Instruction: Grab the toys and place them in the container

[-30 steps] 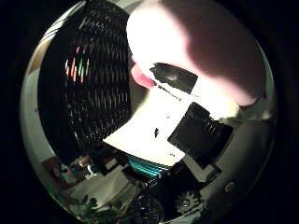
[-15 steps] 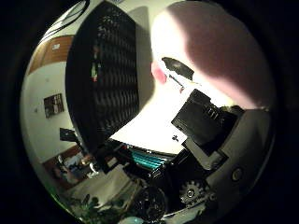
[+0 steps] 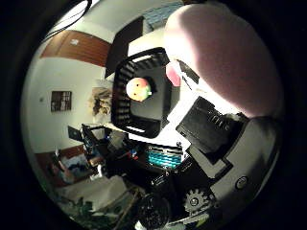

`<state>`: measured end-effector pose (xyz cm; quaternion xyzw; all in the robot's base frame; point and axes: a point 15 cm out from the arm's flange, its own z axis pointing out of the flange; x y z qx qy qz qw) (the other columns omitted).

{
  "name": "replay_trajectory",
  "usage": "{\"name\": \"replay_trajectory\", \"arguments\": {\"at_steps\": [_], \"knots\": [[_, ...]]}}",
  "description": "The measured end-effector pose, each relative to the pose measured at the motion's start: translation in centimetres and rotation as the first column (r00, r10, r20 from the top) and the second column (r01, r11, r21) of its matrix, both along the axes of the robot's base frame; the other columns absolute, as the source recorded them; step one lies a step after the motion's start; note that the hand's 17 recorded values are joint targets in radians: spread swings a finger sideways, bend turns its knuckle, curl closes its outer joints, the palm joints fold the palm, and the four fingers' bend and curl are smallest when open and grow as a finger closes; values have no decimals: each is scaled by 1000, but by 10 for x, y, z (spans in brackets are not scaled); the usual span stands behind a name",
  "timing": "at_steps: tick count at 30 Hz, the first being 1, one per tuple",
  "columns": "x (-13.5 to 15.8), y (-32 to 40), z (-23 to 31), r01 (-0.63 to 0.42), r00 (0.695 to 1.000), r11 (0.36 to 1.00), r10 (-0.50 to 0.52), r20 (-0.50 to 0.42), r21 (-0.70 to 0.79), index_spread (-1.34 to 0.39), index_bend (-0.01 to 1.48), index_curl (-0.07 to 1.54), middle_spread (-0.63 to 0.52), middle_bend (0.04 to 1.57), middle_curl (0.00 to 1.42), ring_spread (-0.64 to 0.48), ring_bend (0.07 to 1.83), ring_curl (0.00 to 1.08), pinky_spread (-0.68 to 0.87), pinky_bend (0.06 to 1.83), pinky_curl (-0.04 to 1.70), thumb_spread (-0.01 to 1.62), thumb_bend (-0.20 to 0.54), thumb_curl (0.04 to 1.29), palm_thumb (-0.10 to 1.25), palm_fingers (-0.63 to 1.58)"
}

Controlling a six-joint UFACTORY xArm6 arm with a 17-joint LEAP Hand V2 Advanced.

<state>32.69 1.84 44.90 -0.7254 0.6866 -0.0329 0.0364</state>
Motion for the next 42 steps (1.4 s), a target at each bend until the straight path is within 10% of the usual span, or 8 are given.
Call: {"name": "replay_trajectory", "arguments": {"at_steps": [25, 28, 31, 35, 42], "knots": [[34, 227, -3, -357, 934, 934, 357, 9, 21, -289, 1010, 1001, -202, 1218, 1009, -229, 1379, 781, -178, 1121, 1293, 899, -30, 787, 939, 1049], [38, 230, -10, -356, 934, 934, 356, 0, 21, -315, 789, 954, -210, 1109, 953, -239, 1326, 716, -234, 1062, 1162, 1020, -34, 708, 815, 1010], [37, 228, -18, -355, 934, 935, 356, -24, 16, -382, 388, 831, -216, 856, 832, -257, 1184, 632, -371, 1023, 1012, 1126, -26, 600, 723, 500], [39, 219, -24, -347, 936, 938, 347, -51, 9, -475, 306, 618, -60, 388, 584, 37, 798, 447, -1, 918, 942, 1177, -28, 498, 644, -28], [44, 204, -26, -332, 941, 943, 332, -64, 4, -479, 153, 399, 50, 191, 408, 235, 548, 297, 480, 807, 734, 1171, -21, 411, 591, -16]]}}
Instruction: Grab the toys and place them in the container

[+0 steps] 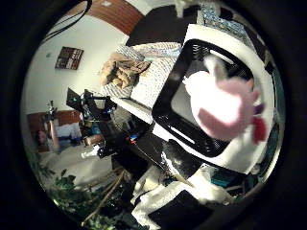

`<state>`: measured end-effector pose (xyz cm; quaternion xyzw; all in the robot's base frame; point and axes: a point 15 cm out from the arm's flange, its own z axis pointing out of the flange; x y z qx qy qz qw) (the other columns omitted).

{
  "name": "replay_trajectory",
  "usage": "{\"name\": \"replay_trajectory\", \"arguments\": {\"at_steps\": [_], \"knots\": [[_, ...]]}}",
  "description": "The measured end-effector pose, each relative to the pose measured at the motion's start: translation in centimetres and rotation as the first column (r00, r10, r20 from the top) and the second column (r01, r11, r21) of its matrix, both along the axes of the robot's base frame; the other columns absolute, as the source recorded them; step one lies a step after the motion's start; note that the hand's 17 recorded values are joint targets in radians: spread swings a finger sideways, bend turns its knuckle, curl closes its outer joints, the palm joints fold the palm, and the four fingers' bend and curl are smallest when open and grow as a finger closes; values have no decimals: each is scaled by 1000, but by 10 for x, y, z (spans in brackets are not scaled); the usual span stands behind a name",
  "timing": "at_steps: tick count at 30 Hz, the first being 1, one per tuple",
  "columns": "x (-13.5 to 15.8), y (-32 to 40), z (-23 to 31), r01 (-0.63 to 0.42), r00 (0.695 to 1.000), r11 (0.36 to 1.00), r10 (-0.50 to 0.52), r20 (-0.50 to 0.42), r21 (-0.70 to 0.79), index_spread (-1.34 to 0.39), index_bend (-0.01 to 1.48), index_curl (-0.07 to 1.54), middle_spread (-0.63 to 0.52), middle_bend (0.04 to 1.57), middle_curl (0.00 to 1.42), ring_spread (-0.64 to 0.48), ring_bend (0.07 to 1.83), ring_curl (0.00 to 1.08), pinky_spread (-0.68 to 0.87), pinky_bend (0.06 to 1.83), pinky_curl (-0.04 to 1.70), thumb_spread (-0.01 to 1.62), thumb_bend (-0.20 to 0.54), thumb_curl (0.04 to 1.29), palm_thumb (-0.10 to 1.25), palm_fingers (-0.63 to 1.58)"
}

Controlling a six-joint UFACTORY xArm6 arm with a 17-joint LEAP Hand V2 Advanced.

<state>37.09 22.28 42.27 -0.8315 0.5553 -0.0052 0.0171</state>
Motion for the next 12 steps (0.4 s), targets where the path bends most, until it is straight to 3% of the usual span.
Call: {"name": "replay_trajectory", "arguments": {"at_steps": [12], "knots": [[-10, -13, 8, 0, 1000, 1000, 0, -18, -12, -451, 177, 306, 49, 186, 329, 237, 465, 248, 571, 730, 525, 1167, -19, 369, 610, 53]]}}
